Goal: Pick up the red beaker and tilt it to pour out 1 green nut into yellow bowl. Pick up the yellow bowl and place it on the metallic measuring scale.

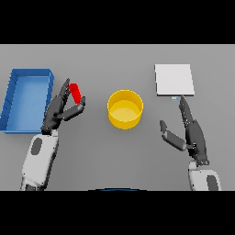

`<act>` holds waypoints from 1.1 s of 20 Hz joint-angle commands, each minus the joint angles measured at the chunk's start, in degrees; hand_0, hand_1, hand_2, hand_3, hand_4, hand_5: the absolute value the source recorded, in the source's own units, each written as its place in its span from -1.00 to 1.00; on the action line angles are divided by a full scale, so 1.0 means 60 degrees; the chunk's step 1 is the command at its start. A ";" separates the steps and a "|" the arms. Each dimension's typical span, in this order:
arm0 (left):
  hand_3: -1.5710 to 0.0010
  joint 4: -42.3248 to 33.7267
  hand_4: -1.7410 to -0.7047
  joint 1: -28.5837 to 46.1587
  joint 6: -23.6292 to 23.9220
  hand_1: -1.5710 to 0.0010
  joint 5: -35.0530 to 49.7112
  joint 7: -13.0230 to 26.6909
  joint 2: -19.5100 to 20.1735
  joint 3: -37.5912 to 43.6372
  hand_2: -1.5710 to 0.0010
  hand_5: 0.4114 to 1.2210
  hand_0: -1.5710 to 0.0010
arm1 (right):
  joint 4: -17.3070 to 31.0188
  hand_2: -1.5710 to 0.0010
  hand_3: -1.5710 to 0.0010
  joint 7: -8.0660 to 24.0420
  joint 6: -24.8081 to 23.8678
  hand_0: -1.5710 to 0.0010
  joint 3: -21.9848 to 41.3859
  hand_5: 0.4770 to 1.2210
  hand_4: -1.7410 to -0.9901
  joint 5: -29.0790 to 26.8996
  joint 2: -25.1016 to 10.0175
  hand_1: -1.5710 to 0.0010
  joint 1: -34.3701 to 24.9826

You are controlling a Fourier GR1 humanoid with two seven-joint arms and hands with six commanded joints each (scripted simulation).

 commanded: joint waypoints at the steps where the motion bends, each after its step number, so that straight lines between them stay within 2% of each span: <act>1: 1.00 0.0266 -0.21 -0.0125 0.0020 1.00 -0.0004 -0.0163 -0.0020 0.0055 1.00 -0.25 1.00 | -0.0014 1.00 1.00 0.0153 -0.0051 1.00 -0.0013 -0.43 0.07 0.0064 -0.0029 1.00 -0.0052; 9: 1.00 0.1979 -0.17 -0.1548 0.0073 1.00 -0.0145 -0.0557 0.0018 0.0345 1.00 -0.27 1.00 | 0.0128 1.00 1.00 0.0256 -0.0050 1.00 -0.0097 -0.45 0.11 -0.0081 0.0048 1.00 -0.0242; 11: 1.00 0.2334 -0.19 -0.1851 0.0092 1.00 -0.0128 -0.0611 0.0009 0.0442 1.00 -0.26 1.00 | 0.0072 1.00 1.00 0.0313 0.0006 1.00 -0.0097 -0.45 0.14 -0.0084 -0.0022 1.00 -0.0244; 15: 0.99 0.2801 -0.32 -0.2087 0.0139 1.00 -0.0056 -0.1239 -0.0042 0.0612 0.96 -0.16 1.00 | -0.0031 1.00 1.00 0.0228 0.0007 1.00 -0.0125 -0.45 0.19 -0.0112 -0.0066 1.00 -0.0144; 16: 0.90 0.2925 -0.37 -0.2171 0.0182 0.89 0.0021 -0.1251 -0.0141 0.0686 0.84 -0.11 0.90 | -0.0074 1.00 1.00 0.0235 0.0004 1.00 -0.0124 -0.44 0.20 -0.0094 -0.0091 1.00 -0.0161; 17: 0.72 0.3064 -0.43 -0.2276 0.0263 0.65 0.0105 -0.1171 -0.0235 0.0788 0.61 -0.05 0.68 | -0.0046 1.00 1.00 0.0305 -0.0016 1.00 -0.0115 -0.44 0.20 -0.0070 -0.0071 1.00 -0.0194; 19: 0.10 0.3245 -0.42 -0.2350 0.0697 0.11 -0.0061 -0.1186 -0.0318 0.0828 0.09 0.33 0.13 | 0.0040 1.00 1.00 0.0334 -0.0050 1.00 -0.0102 -0.45 0.21 -0.0031 -0.0031 1.00 -0.0247; 20: -0.12 0.3369 -0.42 -0.2500 0.0951 -0.11 -0.0294 -0.1091 -0.0349 0.0754 -0.13 0.46 -0.09 | 0.0124 1.00 1.00 0.0417 -0.0073 1.00 -0.0138 -0.45 0.22 -0.0015 -0.0048 1.00 -0.0334; 22: -0.44 0.3425 -0.43 -0.2461 0.0979 -0.43 -0.0421 -0.1510 -0.0365 0.0772 -0.44 0.66 -0.42 | 0.0078 1.00 1.00 0.0294 -0.0076 1.00 -0.0064 -0.44 0.20 0.0015 0.0018 1.00 -0.0194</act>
